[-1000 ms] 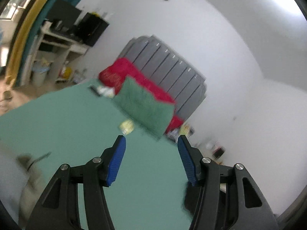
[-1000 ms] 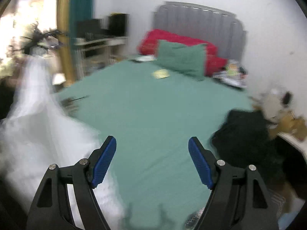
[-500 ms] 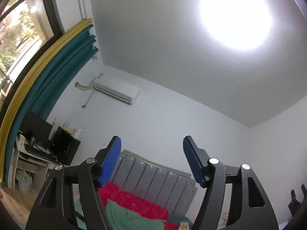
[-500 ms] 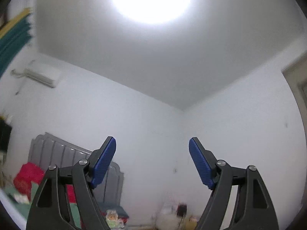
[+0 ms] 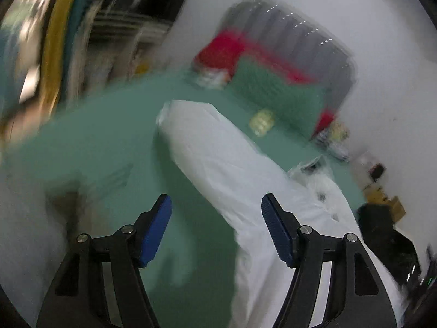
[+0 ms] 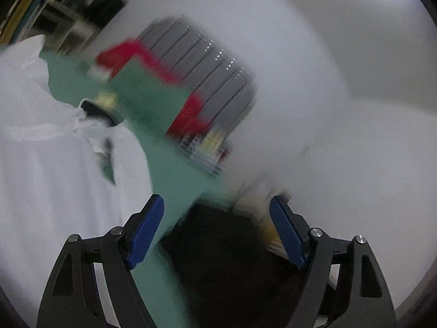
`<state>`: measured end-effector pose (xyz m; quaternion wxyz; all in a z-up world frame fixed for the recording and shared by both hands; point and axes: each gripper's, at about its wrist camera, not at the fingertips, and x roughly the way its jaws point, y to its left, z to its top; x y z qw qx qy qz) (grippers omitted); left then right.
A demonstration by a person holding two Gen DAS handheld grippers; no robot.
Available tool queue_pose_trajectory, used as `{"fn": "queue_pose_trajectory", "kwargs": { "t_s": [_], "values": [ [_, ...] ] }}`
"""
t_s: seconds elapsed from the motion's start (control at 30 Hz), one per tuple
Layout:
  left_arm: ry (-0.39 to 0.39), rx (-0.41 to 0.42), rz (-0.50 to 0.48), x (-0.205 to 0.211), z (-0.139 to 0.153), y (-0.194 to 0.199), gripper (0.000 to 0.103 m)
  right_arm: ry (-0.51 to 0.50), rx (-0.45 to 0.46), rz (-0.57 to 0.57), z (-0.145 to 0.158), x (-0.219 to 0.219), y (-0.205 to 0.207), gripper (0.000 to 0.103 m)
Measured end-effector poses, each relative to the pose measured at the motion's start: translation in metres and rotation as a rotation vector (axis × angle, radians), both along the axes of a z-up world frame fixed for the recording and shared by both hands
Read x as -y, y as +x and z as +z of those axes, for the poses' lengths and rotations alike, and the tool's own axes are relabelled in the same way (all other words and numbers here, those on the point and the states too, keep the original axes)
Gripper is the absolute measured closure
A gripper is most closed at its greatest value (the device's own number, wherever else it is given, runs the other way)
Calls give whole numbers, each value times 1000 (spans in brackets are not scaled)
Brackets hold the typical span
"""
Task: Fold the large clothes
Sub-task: 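Lay the white shirt flat on the bed and open both grippers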
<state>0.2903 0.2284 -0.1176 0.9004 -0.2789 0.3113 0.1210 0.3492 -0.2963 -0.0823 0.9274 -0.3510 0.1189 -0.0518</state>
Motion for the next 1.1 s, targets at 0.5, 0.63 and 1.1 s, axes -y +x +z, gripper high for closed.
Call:
{"fn": "queue_pose_trajectory", "kwargs": {
  "t_s": [0.5,0.63,1.1],
  "values": [
    [624,-202,-398,66,-40,-126,61,-371,-208,70,-112,20,-116,23],
    [659,-160,-292,67,-12,-161,61,-49,-247,-35,-61,31,-142,23],
    [337,165,-259,148,57,-265,24,650,-383,-53,-31,-30,-274,23]
  ]
}}
